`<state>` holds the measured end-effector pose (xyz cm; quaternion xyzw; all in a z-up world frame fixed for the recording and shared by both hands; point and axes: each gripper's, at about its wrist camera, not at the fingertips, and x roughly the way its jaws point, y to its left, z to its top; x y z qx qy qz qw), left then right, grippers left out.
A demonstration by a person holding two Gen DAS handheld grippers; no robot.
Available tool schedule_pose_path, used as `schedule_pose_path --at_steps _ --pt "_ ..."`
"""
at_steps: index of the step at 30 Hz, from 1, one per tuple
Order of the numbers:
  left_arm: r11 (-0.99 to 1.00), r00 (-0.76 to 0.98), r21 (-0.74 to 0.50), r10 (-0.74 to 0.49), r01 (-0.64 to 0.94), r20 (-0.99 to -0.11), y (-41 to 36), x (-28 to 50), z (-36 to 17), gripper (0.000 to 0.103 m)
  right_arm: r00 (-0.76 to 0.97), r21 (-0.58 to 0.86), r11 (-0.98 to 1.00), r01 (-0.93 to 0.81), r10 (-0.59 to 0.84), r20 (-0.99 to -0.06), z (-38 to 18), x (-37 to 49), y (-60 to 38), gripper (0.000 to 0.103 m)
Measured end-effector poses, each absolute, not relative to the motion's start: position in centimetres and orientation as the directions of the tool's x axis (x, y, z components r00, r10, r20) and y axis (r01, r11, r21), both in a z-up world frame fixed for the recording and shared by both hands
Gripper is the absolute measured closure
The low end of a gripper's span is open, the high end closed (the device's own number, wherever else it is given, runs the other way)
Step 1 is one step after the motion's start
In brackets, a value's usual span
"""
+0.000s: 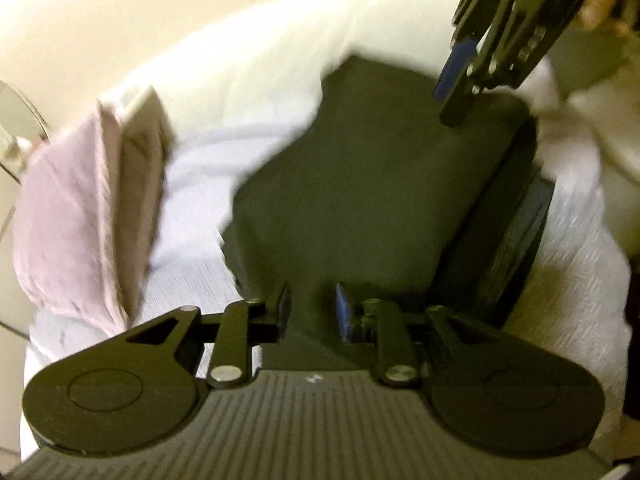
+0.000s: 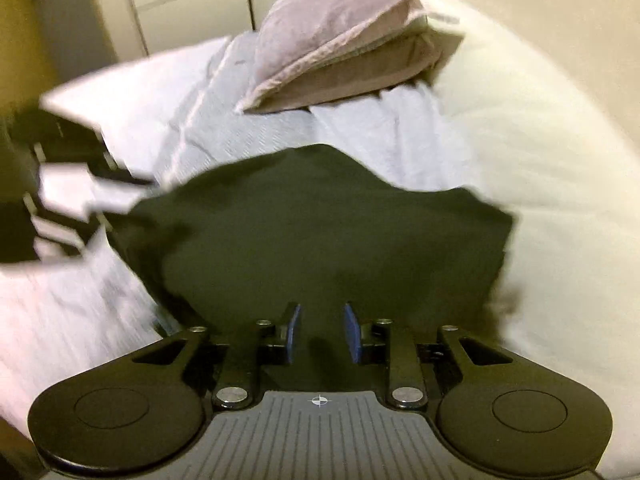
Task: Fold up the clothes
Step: 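Lower the sweater onto the stacked jeans with both grippers, then open both grippers and release the sweater on the stack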
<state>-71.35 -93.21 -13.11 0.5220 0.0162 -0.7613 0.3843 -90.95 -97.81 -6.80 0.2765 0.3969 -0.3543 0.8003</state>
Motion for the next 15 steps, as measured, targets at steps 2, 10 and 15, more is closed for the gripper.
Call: schedule_pose_path --at_steps 2,10,15 --pt "-0.716 -0.145 0.359 -0.538 0.599 -0.831 -93.6 -71.4 -14.1 0.083 0.459 0.250 0.561 0.789 -0.267 -0.848 -9.5 -90.9 -98.5 0.075" --pt "-0.699 -0.190 0.329 -0.554 0.635 -0.811 -94.9 -71.0 -11.8 0.082 0.478 0.285 0.535 0.795 -0.265 -0.838 -7.0 -92.7 -101.0 0.074" --pt "-0.691 -0.202 0.324 -0.564 0.646 -0.800 -98.8 -72.1 -12.0 0.082 0.391 0.154 0.502 0.851 -0.408 -0.825 -6.6 -93.2 -106.1 0.073"
